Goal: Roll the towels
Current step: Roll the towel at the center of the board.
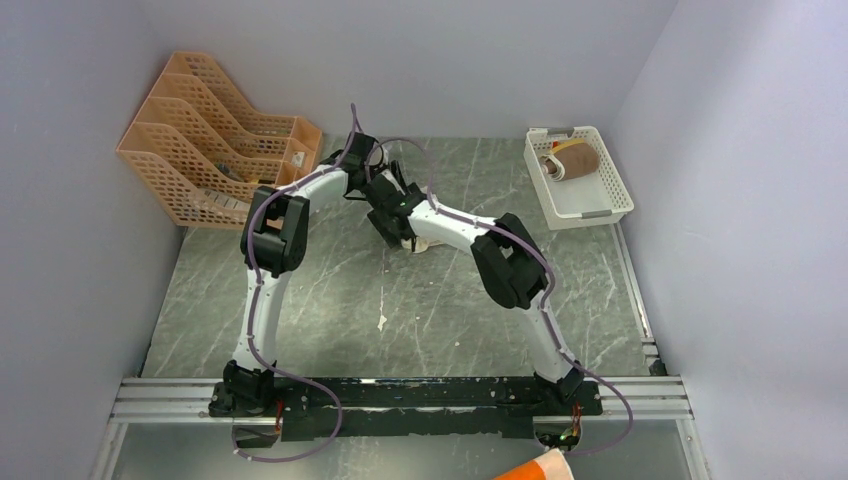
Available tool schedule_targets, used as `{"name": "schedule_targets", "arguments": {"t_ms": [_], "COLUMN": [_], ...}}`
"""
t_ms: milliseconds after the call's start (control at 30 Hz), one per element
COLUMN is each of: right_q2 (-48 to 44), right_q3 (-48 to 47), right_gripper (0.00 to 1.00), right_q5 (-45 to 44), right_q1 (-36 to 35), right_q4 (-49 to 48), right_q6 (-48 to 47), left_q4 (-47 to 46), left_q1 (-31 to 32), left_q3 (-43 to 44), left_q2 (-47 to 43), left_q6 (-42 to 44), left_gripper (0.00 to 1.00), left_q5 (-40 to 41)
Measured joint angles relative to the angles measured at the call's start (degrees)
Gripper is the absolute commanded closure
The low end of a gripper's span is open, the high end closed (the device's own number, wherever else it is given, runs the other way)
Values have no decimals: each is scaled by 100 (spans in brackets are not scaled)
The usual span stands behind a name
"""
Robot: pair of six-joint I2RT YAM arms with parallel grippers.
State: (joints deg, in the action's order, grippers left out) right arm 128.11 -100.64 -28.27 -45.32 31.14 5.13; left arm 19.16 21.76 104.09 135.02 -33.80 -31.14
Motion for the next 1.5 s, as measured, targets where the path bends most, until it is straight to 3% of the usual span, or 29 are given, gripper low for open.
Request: {"name": "schedule_targets", "arguments": {"t_ms": [233,333,367,433,667,833,967,1133,1300,1333,1367,1500], "right_q2": [2,-168,-273,-511,-1519,-1624,-1259,-669,-662,-688,-734,-1029], "right_q3": [297,645,824,1174,2236,2848,3174,3215,3141,3080,3005,2693], "right_gripper": [35,52,58,66,69,68,64,53,26,19,3,0], "right_q5": [-243,-149,-57,245,2299,4673,6234,7224,7444,7420,7364,6568], "right_q1": [-24,-13,7,90,1029,2085,2752,2944,2905,2883,2848,2586], "right_q4": [-197,-501,-623,-887,-1843,-2977,-3906,-4422,-4365,-4234,-4057,-3228], "right_q6": [70,101,118,153,509,1290,2133,2684,2662,2568,2439,1725], "left_q4": [37,35,24,-52,-518,-837,-1038,-1244,-1309,-1296,-1270,-1180], "left_q1": [-13,-76,-103,-175,-793,-844,-525,-107,136,164,197,240], "left_q3": [31,28,7,-125,-1016,-1292,-1303,-1204,-763,-669,-560,-254], "left_q2": [24,24,20,-37,-758,-1025,-1032,-935,-455,-356,-249,44], "left_q6": [-4,-9,-13,-39,-323,-444,-533,-658,-691,-678,-662,-625], "left_gripper": [39,36,4,4,4,5,4,5,5,5,4,5], "left_q5": [-2,-17,-35,-70,-55,-17,-20,-26,0,20,57,140]}}
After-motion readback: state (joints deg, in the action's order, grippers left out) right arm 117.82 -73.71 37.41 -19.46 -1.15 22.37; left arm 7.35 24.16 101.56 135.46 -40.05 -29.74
